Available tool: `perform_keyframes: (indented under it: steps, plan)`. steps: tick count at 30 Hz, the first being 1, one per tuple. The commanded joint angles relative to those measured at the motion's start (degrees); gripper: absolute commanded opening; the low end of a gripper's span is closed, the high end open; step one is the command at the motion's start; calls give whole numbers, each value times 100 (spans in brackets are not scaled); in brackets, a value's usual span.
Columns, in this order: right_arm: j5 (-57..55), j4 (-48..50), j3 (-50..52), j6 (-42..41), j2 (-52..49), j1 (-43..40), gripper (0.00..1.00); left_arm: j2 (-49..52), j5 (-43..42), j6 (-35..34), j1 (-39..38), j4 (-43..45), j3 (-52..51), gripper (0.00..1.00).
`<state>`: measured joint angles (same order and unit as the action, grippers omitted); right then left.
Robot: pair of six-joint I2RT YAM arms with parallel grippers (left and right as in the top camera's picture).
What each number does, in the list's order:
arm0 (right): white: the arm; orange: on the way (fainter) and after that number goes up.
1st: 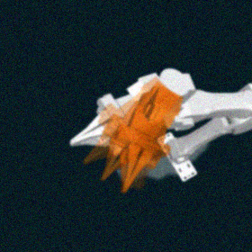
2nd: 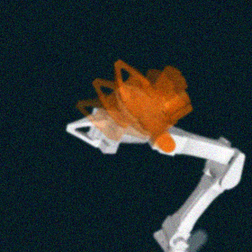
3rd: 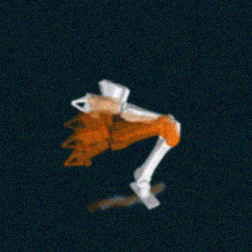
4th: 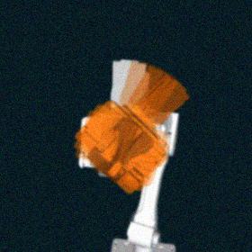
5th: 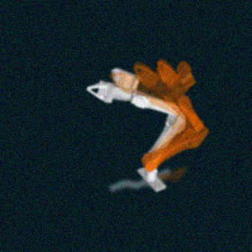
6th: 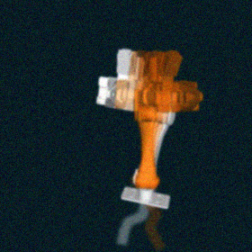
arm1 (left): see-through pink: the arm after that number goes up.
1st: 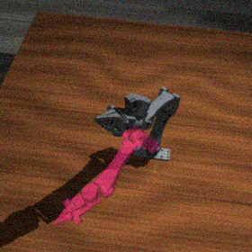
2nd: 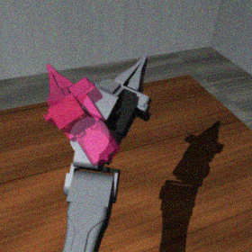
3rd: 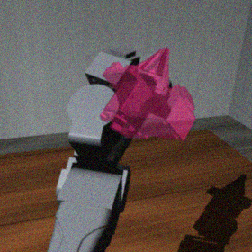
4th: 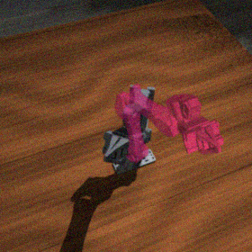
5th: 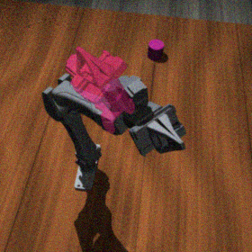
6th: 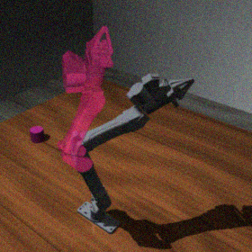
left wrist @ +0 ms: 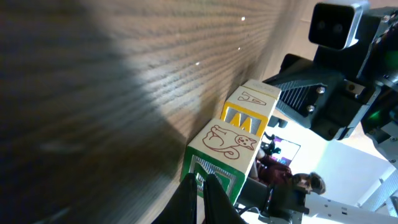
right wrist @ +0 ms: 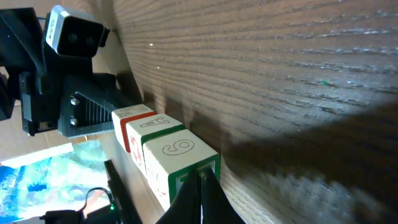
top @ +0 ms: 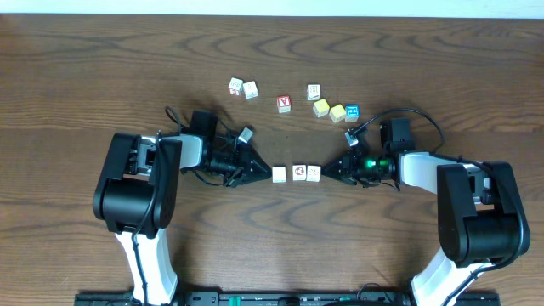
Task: Lift 3 blocks
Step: 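Close both grippers inward, squeezing the three-block row between them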
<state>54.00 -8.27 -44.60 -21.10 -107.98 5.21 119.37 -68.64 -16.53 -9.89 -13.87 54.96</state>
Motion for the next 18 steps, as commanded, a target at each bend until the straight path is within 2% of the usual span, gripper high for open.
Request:
perform_keyframes:
  steps: [1,18]
  plan:
    - [72,17,20,-76,-4,52,1,96,162,-31,-146,-35,-52,7]
    - [72,210,20,-173,-4,175,2,96,181,-203,-221,223,-52,7]
